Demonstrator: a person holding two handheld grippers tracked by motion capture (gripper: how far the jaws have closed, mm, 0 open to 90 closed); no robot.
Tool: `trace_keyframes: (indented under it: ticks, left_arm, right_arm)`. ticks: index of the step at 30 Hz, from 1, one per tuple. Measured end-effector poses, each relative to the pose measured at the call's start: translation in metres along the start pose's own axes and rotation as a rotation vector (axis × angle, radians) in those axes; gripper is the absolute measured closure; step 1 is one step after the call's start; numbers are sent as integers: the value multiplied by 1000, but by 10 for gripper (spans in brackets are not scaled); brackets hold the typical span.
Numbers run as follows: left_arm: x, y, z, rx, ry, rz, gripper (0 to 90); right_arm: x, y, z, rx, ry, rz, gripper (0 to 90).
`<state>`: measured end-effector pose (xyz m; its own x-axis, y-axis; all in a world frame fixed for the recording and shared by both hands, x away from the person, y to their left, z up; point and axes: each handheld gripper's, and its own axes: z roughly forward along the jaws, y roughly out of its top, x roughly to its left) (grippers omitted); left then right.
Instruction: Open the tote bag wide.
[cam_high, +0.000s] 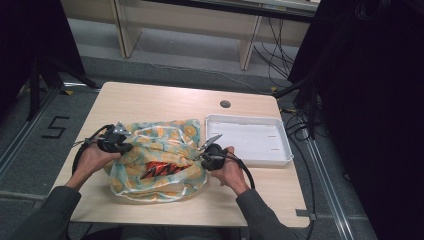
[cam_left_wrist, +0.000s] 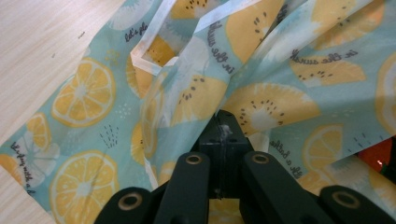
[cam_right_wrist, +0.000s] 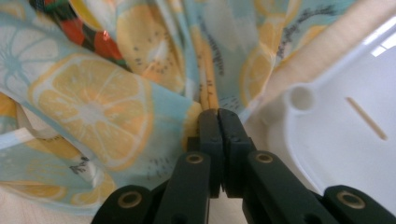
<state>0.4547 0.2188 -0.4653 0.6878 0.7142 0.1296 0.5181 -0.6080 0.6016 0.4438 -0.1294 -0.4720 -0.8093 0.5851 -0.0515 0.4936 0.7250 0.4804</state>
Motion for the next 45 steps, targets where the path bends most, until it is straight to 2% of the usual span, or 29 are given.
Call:
trace_keyframes:
  ticks: [1, 3, 6, 8, 9, 10, 11, 12, 13, 14, 15, 16, 18, 19, 20, 21, 22, 23, 24, 25, 29, 32, 36, 39, 40, 41, 42, 44, 45]
  left_arm:
    - [-1, -1, 0, 1, -5, -20, 899]
    - [-1, -1, -2, -5, -4, -20, 899]
    - [1, -1, -5, -13, -11, -12, 899]
    - [0, 0, -7, -11, -16, -15, 898]
    - [-1, 0, -6, -34, -13, -41, 898]
    - [-1, 1, -6, -42, -11, -38, 898]
    - [-3, 1, -6, -40, -12, -54, 898]
    - [-3, 1, -7, -40, -10, -49, 898]
    - [-2, 1, -7, -42, -10, -28, 898]
    - [-3, 2, -8, -43, -14, -41, 898]
    - [0, 3, -9, -28, -14, -5, 898]
    - [0, 3, -8, -35, -12, -14, 898]
    - [-2, 2, -7, -43, -14, -30, 898]
    - [-3, 2, -7, -41, -16, -47, 898]
    - [-1, 2, -8, -22, -19, -37, 898]
    - [1, 2, -8, -23, -15, -16, 898]
    - [0, 1, -6, -46, -14, -44, 898]
    - [-1, 0, -6, -34, -19, -62, 898]
    - [3, 0, -8, -25, -13, -18, 898]
    - [1, -1, -6, -46, -10, -59, 898]
    - [-1, 0, -6, -46, -12, -64, 898]
    - [-1, 2, -3, -46, -13, -62, 898]
    - [-2, 1, -1, -42, -6, -46, 898]
    - [-2, 1, -2, -54, -8, -62, 897]
    - [-2, 2, -2, -59, -11, -56, 897]
    - [-2, 2, -3, -66, -11, -66, 896]
    - [-2, 3, -3, -68, -18, -80, 897]
    - [-3, 5, -5, -73, -11, -65, 896]
    - [-5, 5, -5, -72, -18, -74, 897]
  right_arm:
    - [2, 1, 1, 20, -6, -4, 882]
    - [2, 3, -3, 22, -28, 8, 823]
    - [1, 5, -30, -102, -26, 29, 753]
    - [8, 10, -51, -206, -15, 58, 741]
    - [11, 12, -61, -233, 20, 30, 731]
    - [16, 14, -66, -266, 58, -10, 711]
    - [23, 16, -66, -280, 84, -18, 680]
    - [28, 17, -67, -241, 108, -49, 665]
    - [33, 18, -62, -250, 130, -76, 664]
    - [35, 18, -56, -237, 146, -95, 651]
    - [37, 18, -51, -213, 153, -110, 635]
    - [39, 17, -43, -190, 154, -109, 617]
    - [35, 17, -28, -130, 120, -151, 567]
    - [33, 16, -23, -108, 81, -168, 561]
    - [31, 16, -20, -98, 73, -171, 562]
    - [30, 14, -17, -82, 85, -173, 599]
    - [30, 12, -15, -58, 81, -189, 691]
    - [30, 9, -13, -25, 72, -215, 801]
    - [30, 7, -13, 2, 76, -232, 873]
    - [30, 3, -13, 24, 90, -231, 900]
    - [33, -12, -17, 95, 149, -233, 900]
    - [39, -24, -7, 135, 169, -232, 900]
    - [40, -20, -6, 119, 176, -216, 890]
    - [34, -14, -24, 4, 188, -140, 784]
    - [31, -11, -30, -43, 181, -129, 783]
    - [30, -8, -34, -85, 182, -136, 790]
    - [32, -6, -38, -113, 194, -117, 805]
    - [36, 0, -36, -144, 205, -145, 839]
    - [39, 4, -32, -131, 187, -167, 852]
